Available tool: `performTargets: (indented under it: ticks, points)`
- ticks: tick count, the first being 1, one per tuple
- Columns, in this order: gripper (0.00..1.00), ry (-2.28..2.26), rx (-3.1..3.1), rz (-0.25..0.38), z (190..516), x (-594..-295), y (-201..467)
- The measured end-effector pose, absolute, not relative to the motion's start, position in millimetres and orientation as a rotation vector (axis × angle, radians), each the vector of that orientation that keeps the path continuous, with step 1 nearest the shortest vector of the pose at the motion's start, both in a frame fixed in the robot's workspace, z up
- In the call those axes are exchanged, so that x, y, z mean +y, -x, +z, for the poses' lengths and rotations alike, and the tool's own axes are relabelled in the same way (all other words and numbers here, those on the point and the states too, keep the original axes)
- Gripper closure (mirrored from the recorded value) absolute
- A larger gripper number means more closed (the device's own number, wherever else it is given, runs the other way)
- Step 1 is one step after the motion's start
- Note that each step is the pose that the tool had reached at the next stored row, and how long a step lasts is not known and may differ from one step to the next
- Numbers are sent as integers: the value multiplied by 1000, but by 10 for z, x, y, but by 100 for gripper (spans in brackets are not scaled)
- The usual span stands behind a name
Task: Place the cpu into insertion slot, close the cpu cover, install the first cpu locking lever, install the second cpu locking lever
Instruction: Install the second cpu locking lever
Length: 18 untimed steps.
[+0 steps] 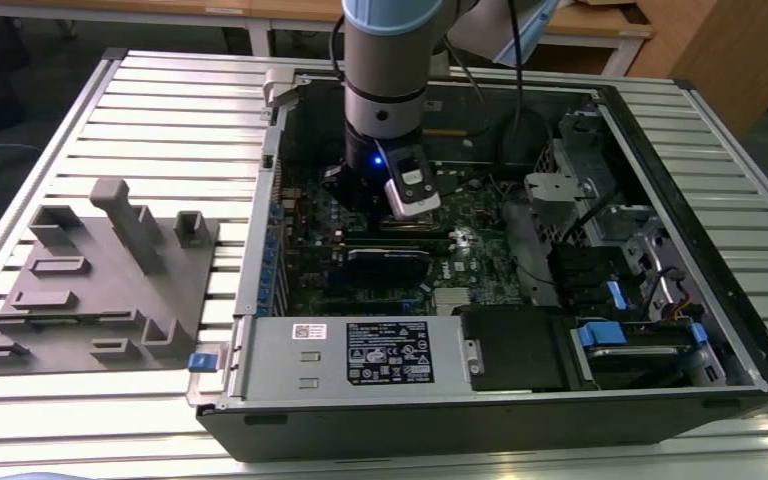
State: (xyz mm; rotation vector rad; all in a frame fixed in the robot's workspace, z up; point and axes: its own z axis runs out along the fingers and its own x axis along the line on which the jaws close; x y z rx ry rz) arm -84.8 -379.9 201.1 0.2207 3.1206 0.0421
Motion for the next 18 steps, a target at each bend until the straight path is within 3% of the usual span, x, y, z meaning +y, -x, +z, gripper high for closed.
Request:
performTargets:
  ticks: [18]
  points:
    - [89, -221, 3122, 94, 2002, -3798, 890]
